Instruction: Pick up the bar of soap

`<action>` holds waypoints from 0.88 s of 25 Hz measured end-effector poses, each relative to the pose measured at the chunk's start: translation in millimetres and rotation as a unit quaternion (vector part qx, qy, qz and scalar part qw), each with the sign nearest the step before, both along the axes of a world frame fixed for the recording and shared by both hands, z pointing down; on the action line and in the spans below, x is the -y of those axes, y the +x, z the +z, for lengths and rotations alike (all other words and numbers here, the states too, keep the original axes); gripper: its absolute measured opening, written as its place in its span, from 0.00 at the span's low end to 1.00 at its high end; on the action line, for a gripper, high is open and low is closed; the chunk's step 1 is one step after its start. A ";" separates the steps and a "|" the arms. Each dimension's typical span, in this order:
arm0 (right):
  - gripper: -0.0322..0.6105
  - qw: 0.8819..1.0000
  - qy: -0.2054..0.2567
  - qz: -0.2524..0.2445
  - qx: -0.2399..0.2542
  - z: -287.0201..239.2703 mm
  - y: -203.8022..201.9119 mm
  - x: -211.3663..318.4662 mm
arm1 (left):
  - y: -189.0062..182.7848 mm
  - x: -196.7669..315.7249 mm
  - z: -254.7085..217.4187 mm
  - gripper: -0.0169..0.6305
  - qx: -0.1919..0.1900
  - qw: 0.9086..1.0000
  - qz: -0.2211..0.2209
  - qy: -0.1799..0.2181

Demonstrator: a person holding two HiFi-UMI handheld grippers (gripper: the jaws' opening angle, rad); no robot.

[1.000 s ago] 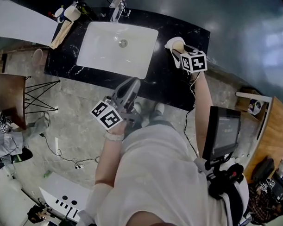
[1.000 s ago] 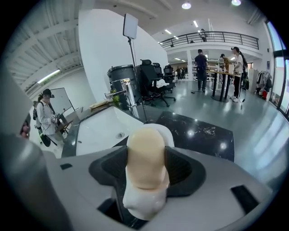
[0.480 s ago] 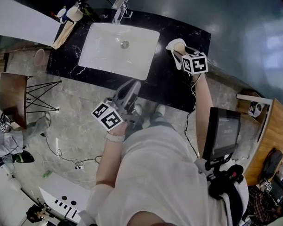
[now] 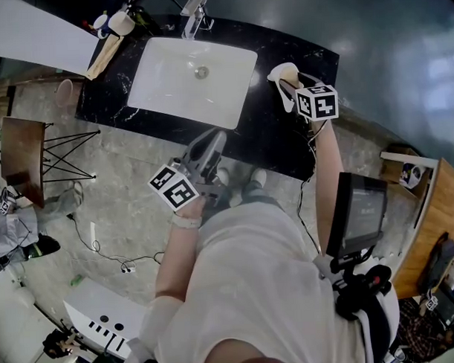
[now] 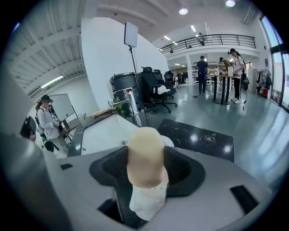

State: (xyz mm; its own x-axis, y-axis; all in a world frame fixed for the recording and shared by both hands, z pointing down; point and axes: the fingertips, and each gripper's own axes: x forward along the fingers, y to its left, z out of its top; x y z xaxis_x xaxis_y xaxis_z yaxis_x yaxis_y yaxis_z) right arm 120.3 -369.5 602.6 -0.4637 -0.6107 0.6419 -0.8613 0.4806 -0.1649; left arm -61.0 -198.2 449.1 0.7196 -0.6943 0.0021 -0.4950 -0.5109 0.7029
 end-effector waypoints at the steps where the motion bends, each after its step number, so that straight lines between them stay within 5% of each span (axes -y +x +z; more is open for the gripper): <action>1: 0.46 1.000 0.002 0.002 0.012 -3.7 -1.0 0.4 | -0.2 -0.1 -0.1 0.04 -0.001 1.000 0.000 0.000; 9: 0.46 0.987 0.033 0.014 0.156 -61.8 -15.5 -1.9 | -3.2 -1.4 -1.5 0.04 -0.004 1.000 0.007 0.002; 22: 0.46 0.913 0.098 -0.025 0.395 -202.3 -43.3 -56.9 | 4.2 2.8 -19.5 0.04 -0.017 0.998 0.054 0.023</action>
